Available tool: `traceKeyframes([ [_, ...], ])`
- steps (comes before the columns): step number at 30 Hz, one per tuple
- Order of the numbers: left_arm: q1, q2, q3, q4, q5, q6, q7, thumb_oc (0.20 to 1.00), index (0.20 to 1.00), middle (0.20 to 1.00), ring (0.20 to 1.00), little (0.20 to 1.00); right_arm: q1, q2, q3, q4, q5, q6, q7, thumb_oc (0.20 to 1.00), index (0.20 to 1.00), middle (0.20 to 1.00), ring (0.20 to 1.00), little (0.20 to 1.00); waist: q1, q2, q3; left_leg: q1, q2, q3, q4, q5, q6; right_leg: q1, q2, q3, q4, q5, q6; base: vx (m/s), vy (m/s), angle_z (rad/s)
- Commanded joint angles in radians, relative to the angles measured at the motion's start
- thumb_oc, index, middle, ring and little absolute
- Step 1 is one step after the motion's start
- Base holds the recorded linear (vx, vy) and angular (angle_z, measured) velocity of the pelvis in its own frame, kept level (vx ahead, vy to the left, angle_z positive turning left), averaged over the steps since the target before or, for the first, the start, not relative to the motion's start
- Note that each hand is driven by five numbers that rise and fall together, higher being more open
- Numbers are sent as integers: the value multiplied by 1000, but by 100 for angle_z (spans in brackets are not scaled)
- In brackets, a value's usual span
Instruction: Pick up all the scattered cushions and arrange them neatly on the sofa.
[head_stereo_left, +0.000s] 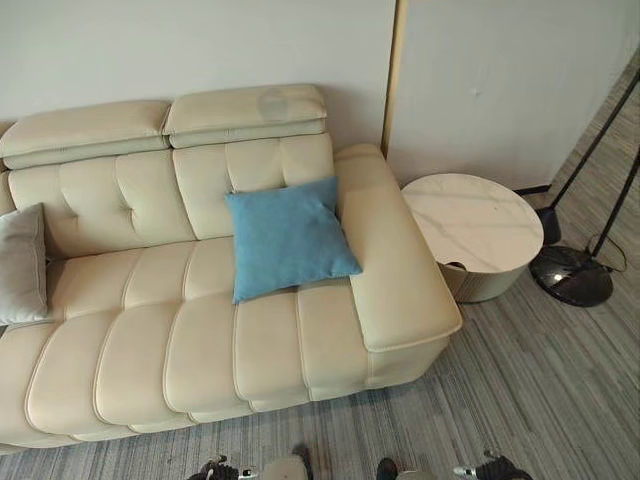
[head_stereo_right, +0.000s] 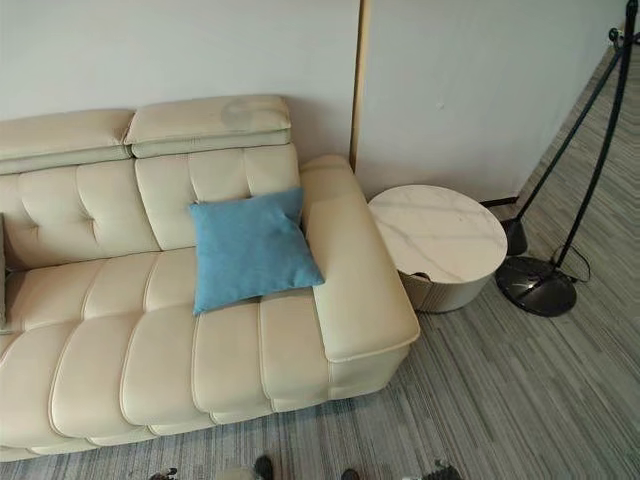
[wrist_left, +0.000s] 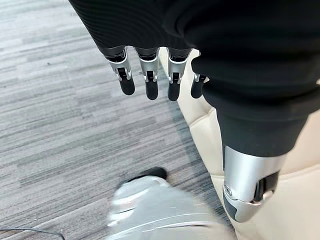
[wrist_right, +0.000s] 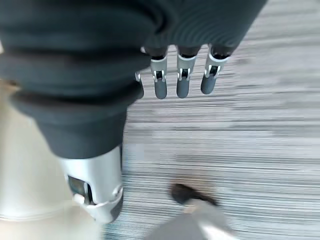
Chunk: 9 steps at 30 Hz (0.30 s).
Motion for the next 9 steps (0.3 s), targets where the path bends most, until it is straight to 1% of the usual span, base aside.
traceKeyframes([
  [1,22,-1,-6,7,52,-5,-11,1000,1000,1000,1000,1000,-42,12,-42,8,-17,6,10,1000,1000,1000,1000,1000,-10,-1,-25,28,-25,5,-45,-66,29,26,17,26,-70,-59,108,-22,84,17],
  [2,29,-3,-8,8,62,1,-16,1000,1000,1000,1000,1000,-34,16,-53,12,-14,8,10,1000,1000,1000,1000,1000,-21,14,-49,77,-16,17,-176,-41,22,23,32,11,-83,-53,112,-4,39,15],
  [3,29,-3,-8,8,62,1,-16,1000,1000,1000,1000,1000,-34,16,-53,12,-14,8,10,1000,1000,1000,1000,1000,-21,14,-49,80,-16,17,-179,-39,22,24,32,11,-83,-53,112,-40,85,18],
  [4,28,-4,-16,9,69,-1,-16,1000,1000,1000,1000,1000,-34,19,-58,14,-10,7,8,1000,1000,1000,1000,1000,-29,17,-63,105,-15,12,-256,-20,14,24,36,-1,-100,-46,117,-33,44,21],
  [6,28,-4,-16,9,69,-1,-16,1000,1000,1000,1000,1000,-34,19,-58,14,-10,7,8,1000,1000,1000,1000,1000,-29,17,-62,107,-15,12,-258,-18,14,25,36,-1,-101,-46,117,-6,39,7],
  [7,33,-4,-21,14,88,4,-22,1000,1000,1000,1000,1000,-24,22,-56,20,-16,10,11,1000,1000,1000,1000,1000,-29,17,-74,124,-16,10,-272,-17,16,41,38,-1,-121,-42,122,26,67,5],
  [9,38,-3,-23,16,98,5,-24,1000,1000,1000,1000,1000,-18,26,-53,25,-23,12,18,1000,1000,1000,1000,1000,-23,12,-75,136,-18,11,-273,-17,18,62,34,1,-129,-37,126,16,58,7],
])
